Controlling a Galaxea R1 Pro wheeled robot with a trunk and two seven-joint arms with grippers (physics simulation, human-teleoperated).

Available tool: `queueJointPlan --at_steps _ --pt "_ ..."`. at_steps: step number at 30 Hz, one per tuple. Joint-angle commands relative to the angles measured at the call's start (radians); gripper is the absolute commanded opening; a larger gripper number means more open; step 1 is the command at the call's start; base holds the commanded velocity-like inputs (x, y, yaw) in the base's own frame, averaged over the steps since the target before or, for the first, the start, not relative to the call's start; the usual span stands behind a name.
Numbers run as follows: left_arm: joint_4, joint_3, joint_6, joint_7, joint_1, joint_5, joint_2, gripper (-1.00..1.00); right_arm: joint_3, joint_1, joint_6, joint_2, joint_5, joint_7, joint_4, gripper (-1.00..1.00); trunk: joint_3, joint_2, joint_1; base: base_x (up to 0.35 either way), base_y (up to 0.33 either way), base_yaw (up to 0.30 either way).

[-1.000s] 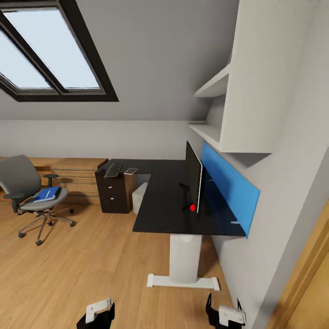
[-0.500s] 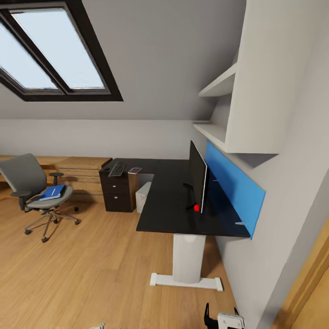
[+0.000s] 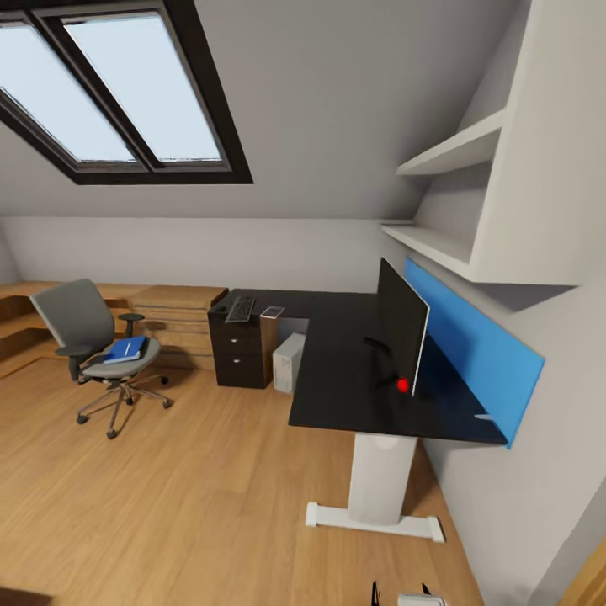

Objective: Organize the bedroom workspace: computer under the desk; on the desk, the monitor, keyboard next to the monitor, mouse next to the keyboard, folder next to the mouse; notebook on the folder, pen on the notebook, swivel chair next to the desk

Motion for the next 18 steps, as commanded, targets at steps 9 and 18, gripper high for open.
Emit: queueJointPlan --at_steps 9,18 --pt "-0.001 -0.008 -0.004 0.006 -0.001 0.009 -0.002 1.00 0.009 -0.001 -0.002 0.001 -0.001 0.008 0.007 1.00 -0.001 -0.001 0.001 0.201 0.296 0.000" --pt "0.001 -0.003 -0.006 0.006 -0.001 0.011 -0.014 1.00 0.009 -0.001 -0.005 0.003 -0.002 0.055 0.008 1.00 -0.001 -0.001 0.001 0.218 0.287 0.000"
